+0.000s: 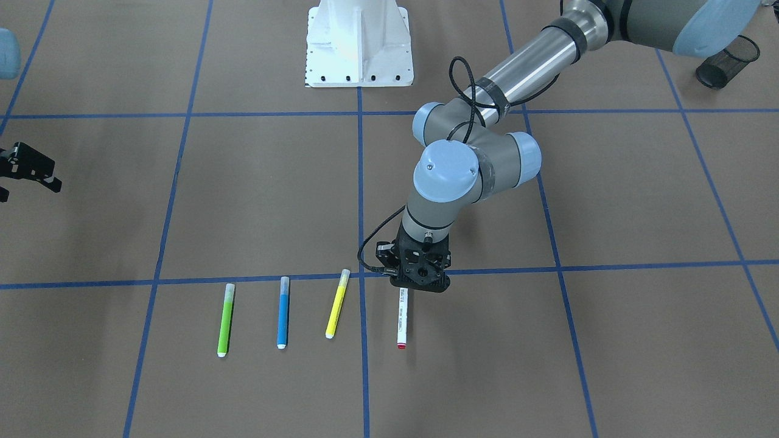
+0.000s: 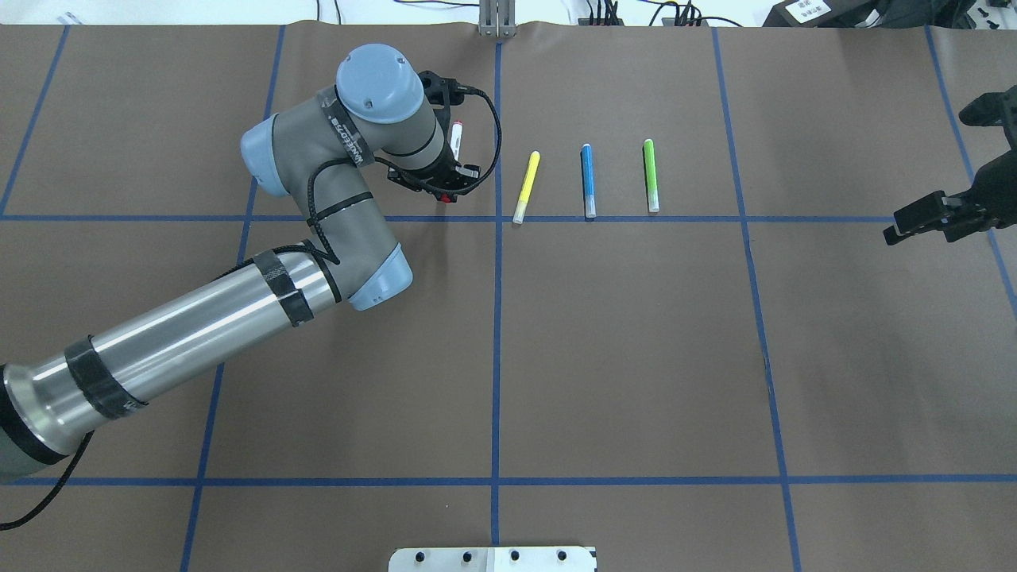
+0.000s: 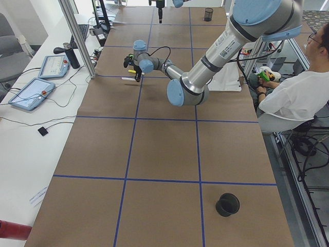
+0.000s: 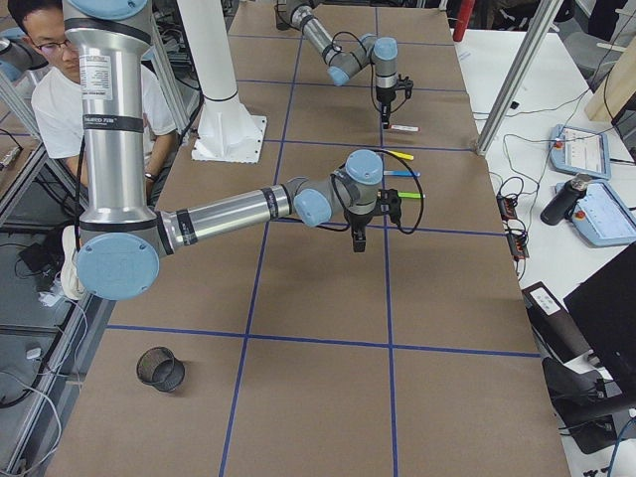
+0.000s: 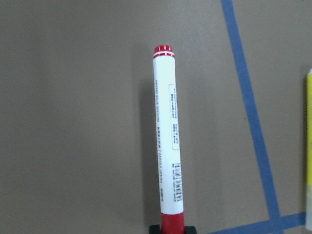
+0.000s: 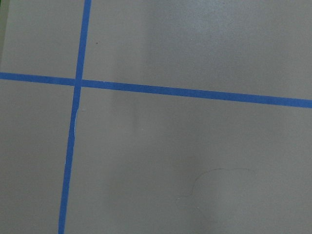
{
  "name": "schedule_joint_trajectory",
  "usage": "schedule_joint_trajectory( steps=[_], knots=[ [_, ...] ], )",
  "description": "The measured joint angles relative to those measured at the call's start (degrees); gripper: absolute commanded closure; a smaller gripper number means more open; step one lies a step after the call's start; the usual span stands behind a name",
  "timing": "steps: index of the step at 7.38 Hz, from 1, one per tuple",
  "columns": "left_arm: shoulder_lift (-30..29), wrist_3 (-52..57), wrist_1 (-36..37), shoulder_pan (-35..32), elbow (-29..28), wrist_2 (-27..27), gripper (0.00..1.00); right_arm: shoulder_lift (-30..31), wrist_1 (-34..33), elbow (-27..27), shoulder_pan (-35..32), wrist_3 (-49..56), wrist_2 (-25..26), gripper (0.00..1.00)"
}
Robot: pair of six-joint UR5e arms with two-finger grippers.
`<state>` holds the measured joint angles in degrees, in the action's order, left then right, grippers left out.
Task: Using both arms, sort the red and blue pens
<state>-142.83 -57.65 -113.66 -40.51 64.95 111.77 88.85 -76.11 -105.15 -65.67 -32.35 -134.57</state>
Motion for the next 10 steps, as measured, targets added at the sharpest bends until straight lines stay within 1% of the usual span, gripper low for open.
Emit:
schedule_joint_trajectory(
  steps=[1, 2, 3, 4, 6, 7, 9, 10],
  knots=[
    [0.0, -1.5, -0.1, -1.0, 1.8, 0.3, 1.0, -1.8, 0.0, 0.2, 1.4, -1.7, 0.6, 0.01],
    [1.3, -2.1, -0.1, -2.2, 4.6, 1.2, 1.0, -4.1, 0.0, 0.9, 3.3, -3.5, 1.5, 0.01],
    [4.2, -2.5, 0.2, -3.8, 8.6, 3.3, 1.0, -6.5, 0.0, 1.7, 5.5, -5.8, 2.3, 0.01],
    [9.0, -3.3, 0.4, -5.6, 14.1, 6.0, 1.0, -9.2, 0.0, 2.3, 8.6, -9.3, 4.0, 0.01],
    [20.8, -4.8, 0.8, -8.6, 25.3, 8.4, 1.0, -15.8, 0.0, 4.3, 15.7, -18.2, 9.9, 0.02],
    [26.1, -4.8, 0.9, -10.6, 29.5, 9.6, 1.0, -20.2, 0.0, 7.5, 18.2, -21.4, 12.6, 0.03],
    [38.2, -4.6, 1.1, -16.1, 39.0, 14.6, 1.0, -30.9, 0.0, 18.1, 20.2, -23.9, 15.3, 0.06],
    [44.5, -4.5, 1.1, -18.8, 43.9, 16.4, 1.0, -35.2, 0.2, 22.9, 20.5, -24.1, 16.2, 0.08]
  ],
)
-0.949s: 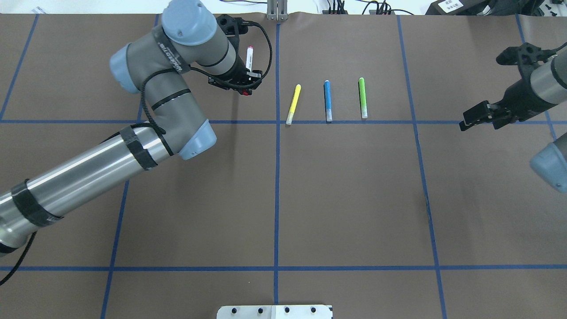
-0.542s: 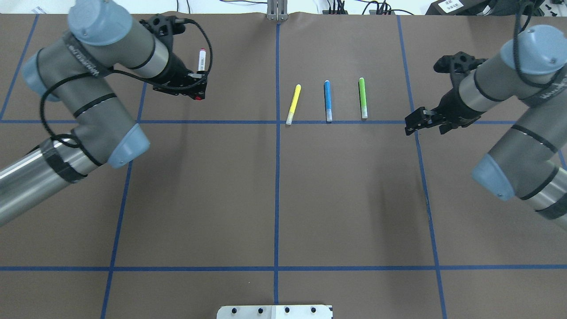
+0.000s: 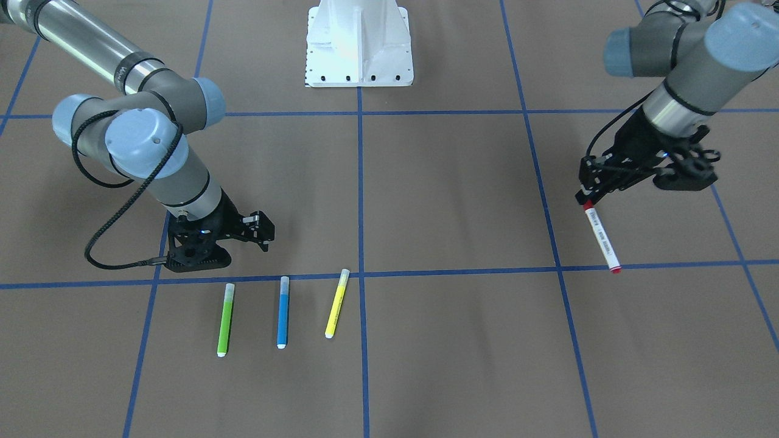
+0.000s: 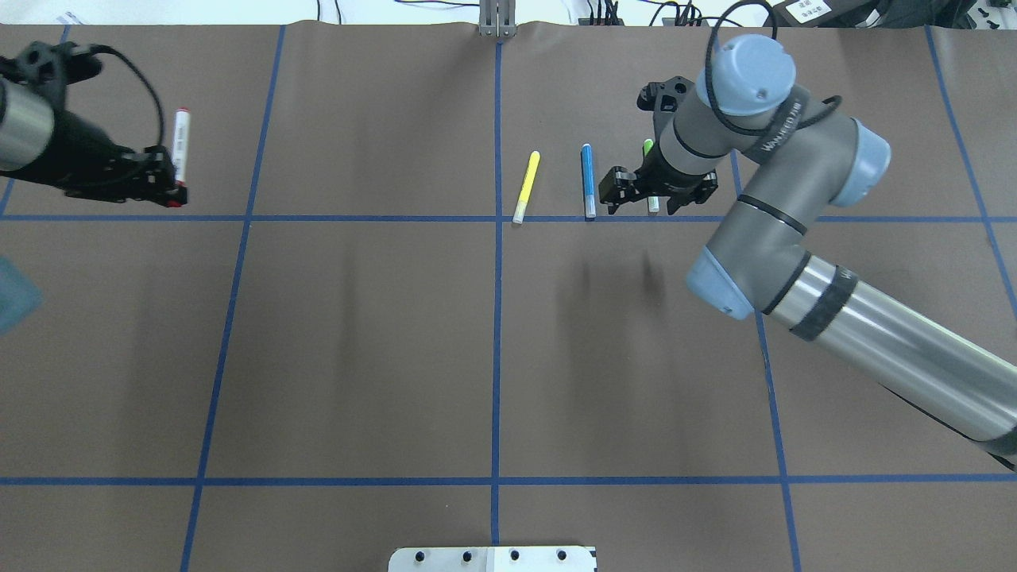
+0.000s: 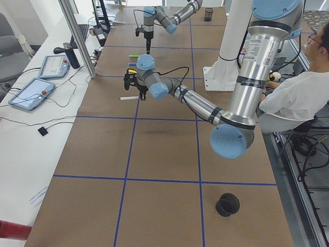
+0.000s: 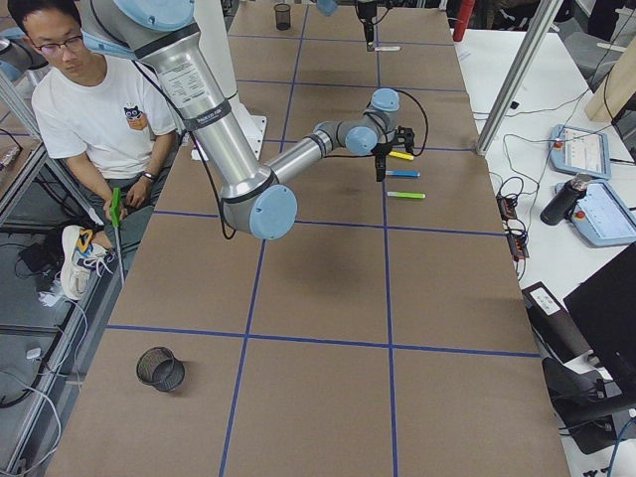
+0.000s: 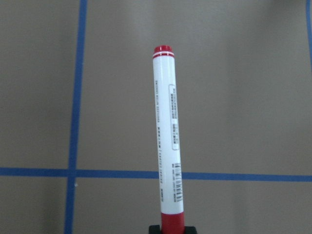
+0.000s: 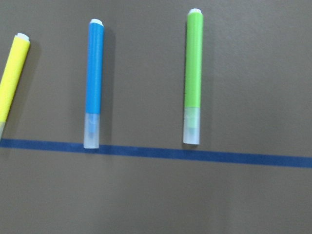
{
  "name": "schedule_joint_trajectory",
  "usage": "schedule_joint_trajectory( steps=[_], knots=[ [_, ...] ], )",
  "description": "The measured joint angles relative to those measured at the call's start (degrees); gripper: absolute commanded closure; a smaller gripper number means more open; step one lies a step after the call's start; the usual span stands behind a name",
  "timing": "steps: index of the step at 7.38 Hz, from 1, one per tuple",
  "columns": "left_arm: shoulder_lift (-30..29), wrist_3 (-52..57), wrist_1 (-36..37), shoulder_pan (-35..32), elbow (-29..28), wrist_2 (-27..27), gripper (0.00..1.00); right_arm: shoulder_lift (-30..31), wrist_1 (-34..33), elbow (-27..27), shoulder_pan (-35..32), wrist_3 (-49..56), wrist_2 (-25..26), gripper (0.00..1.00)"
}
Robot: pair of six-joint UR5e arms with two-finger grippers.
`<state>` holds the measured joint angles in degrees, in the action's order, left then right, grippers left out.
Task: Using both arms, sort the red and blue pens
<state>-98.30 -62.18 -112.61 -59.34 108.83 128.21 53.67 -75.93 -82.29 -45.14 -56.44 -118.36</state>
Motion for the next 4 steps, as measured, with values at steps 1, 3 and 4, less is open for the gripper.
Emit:
schedule_joint_trajectory(
  steps=[1, 3, 4],
  knots=[
    [5.3, 0.0, -0.1, -2.1, 4.2, 0.9, 1.0, -4.1, 0.3, 5.0, 0.2, -0.1, 1.0, 0.17],
    [10.2, 0.0, -0.1, -3.7, 8.4, 1.2, 1.0, -9.2, 0.5, 12.0, 0.6, -1.1, 1.6, 0.26],
    [10.8, 0.0, -0.1, -3.9, 8.9, 1.2, 1.0, -10.3, 0.5, 13.8, 0.8, -2.1, 1.7, 0.3]
  ],
)
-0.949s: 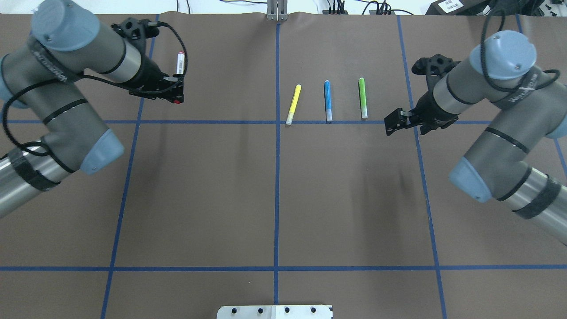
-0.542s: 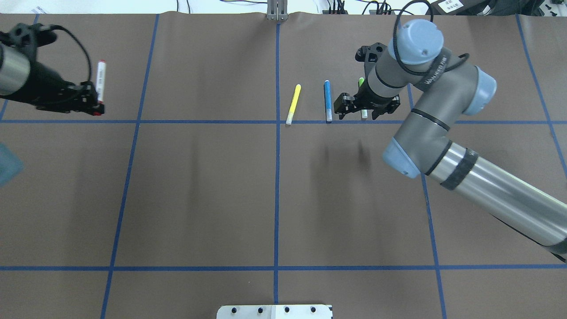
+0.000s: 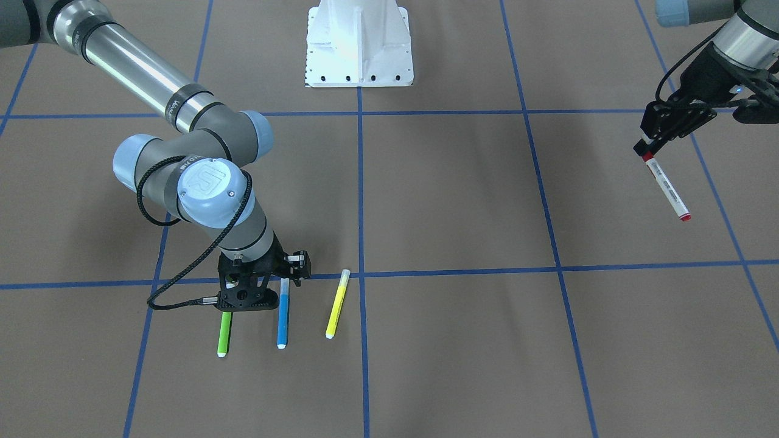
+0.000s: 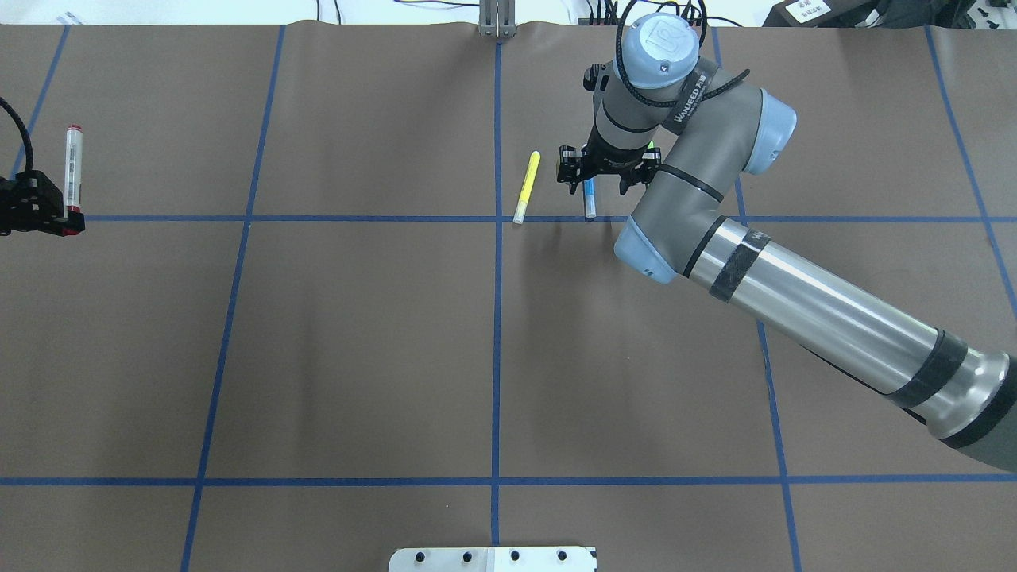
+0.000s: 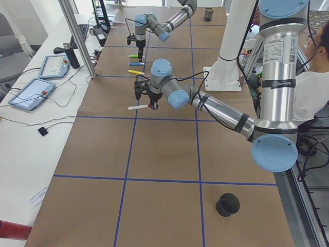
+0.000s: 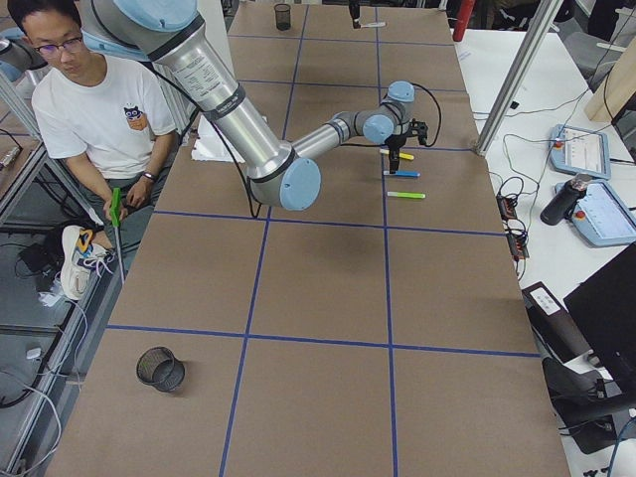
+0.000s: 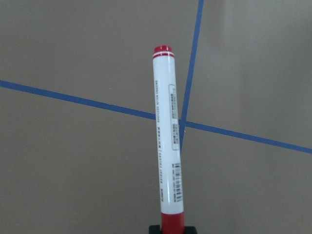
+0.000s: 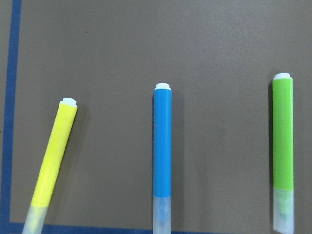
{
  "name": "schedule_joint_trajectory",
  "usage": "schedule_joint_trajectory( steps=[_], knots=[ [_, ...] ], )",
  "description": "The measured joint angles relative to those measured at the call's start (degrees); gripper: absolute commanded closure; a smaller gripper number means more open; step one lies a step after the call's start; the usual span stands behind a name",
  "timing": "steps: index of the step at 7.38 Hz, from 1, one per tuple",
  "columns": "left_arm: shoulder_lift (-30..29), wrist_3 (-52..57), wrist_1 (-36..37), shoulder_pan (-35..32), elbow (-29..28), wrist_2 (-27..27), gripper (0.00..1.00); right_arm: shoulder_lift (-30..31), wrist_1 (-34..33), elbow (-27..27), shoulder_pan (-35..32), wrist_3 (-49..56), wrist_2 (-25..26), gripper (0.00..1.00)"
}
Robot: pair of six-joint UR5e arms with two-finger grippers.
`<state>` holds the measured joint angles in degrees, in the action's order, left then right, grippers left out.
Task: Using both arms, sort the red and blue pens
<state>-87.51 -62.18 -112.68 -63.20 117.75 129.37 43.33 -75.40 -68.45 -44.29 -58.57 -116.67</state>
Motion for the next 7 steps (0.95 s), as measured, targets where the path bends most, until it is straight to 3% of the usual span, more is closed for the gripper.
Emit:
schedule_joint_trajectory(
  steps=[3, 4, 7],
  knots=[
    [0.2, 0.0, 0.0, 0.0, 0.6, -0.2, 1.0, -1.9, 0.1, 3.5, 0.8, -3.4, 0.0, 0.31],
    [0.2, 0.0, 0.0, -0.1, 0.8, -0.3, 1.0, -2.0, 0.1, 3.9, 0.9, -3.6, 0.0, 0.38],
    [0.2, 0.0, 0.0, -0.1, 1.3, -0.3, 1.0, -2.0, 0.1, 4.7, 1.1, -3.7, 0.0, 0.73]
  ],
)
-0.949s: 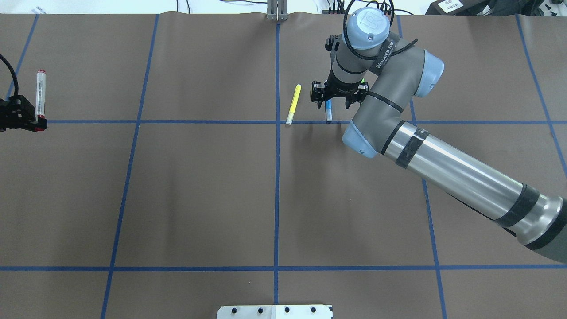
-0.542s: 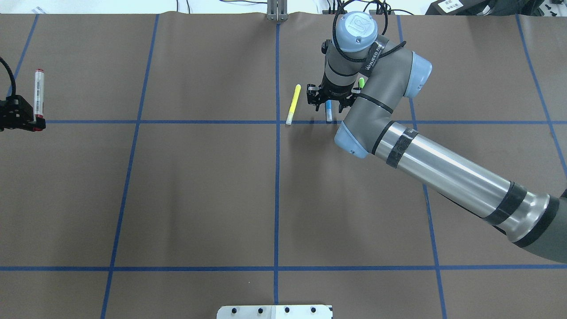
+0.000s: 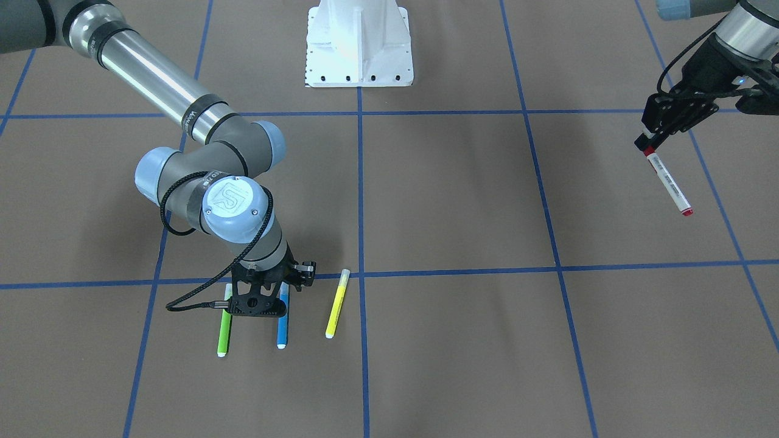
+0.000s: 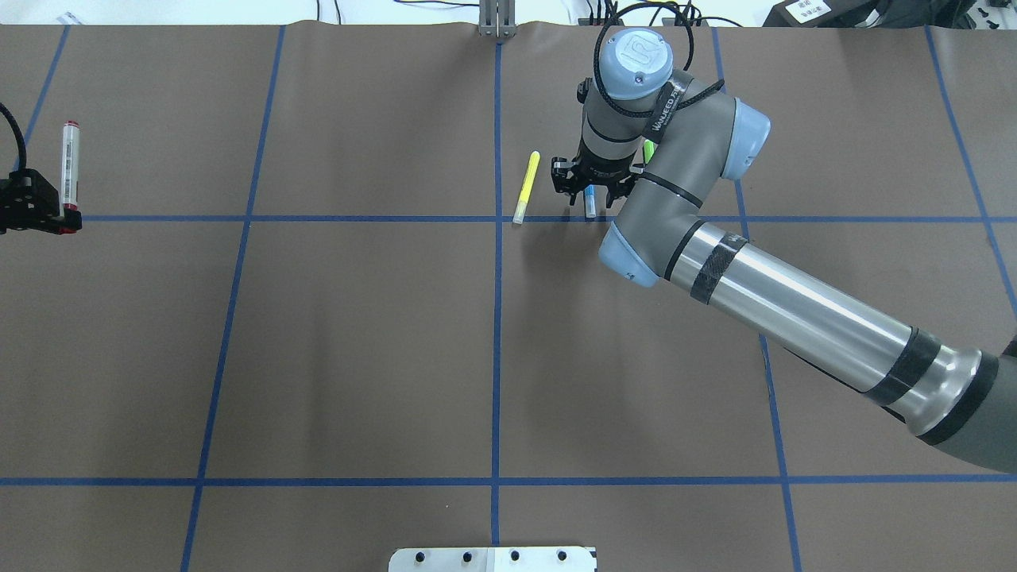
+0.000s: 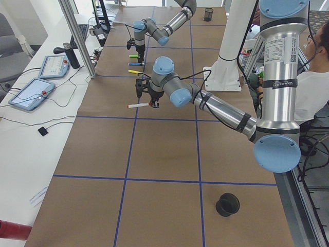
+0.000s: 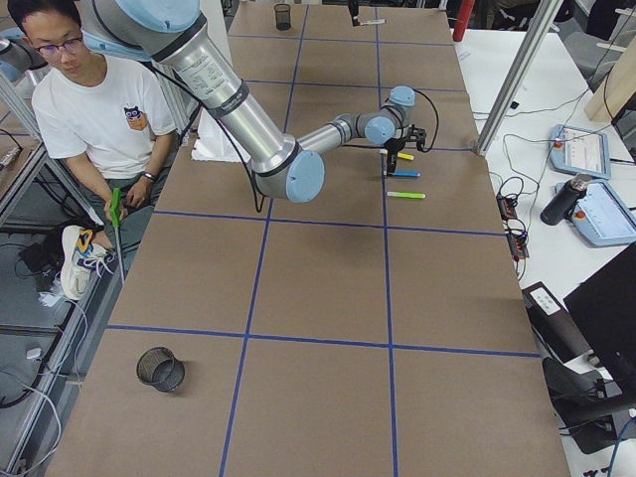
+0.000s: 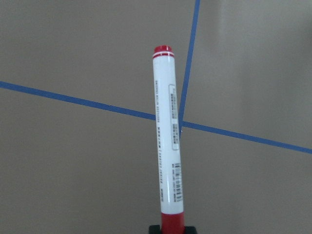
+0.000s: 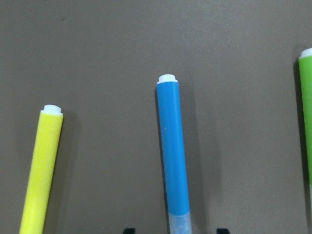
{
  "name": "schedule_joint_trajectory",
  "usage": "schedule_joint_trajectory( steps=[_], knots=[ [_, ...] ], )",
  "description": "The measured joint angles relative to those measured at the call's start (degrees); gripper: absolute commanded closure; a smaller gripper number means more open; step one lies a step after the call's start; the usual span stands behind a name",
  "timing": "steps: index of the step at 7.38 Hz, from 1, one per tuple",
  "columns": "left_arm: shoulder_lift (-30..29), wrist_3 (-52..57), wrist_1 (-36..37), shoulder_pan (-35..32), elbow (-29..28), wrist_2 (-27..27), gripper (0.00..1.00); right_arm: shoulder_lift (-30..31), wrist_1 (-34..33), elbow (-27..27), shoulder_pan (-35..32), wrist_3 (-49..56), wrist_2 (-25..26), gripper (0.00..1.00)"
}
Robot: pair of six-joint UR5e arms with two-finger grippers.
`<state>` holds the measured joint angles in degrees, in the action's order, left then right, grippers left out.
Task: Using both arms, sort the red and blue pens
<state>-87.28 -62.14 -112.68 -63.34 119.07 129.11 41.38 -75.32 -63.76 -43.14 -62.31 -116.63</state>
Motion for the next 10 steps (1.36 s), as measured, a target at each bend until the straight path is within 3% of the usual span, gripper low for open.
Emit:
schedule_joint_trajectory(
  steps=[2, 3, 4, 7, 10],
  knots=[
    [0.1, 0.0, 0.0, -0.2, 0.4, 0.0, 1.0, 0.2, 0.0, 0.4, 0.4, 0.0, 0.0, 0.72],
    [0.2, 0.0, 0.0, -0.4, 0.6, 0.0, 1.0, 0.3, 0.0, 0.5, 0.5, 0.0, 0.0, 0.91],
    [0.4, 0.0, 0.0, -0.5, 0.8, 0.0, 1.0, 0.3, 0.0, 0.6, 0.6, -0.1, 0.0, 1.0],
    [0.8, 0.1, 0.0, -0.8, 1.2, 0.2, 1.0, 0.2, 0.0, 0.2, 0.4, -0.1, -0.1, 1.0],
    [5.2, 1.9, -0.1, -2.2, 3.6, 1.1, 1.0, 1.9, -0.6, -4.3, -1.8, -0.2, -2.6, 1.0]
  ],
)
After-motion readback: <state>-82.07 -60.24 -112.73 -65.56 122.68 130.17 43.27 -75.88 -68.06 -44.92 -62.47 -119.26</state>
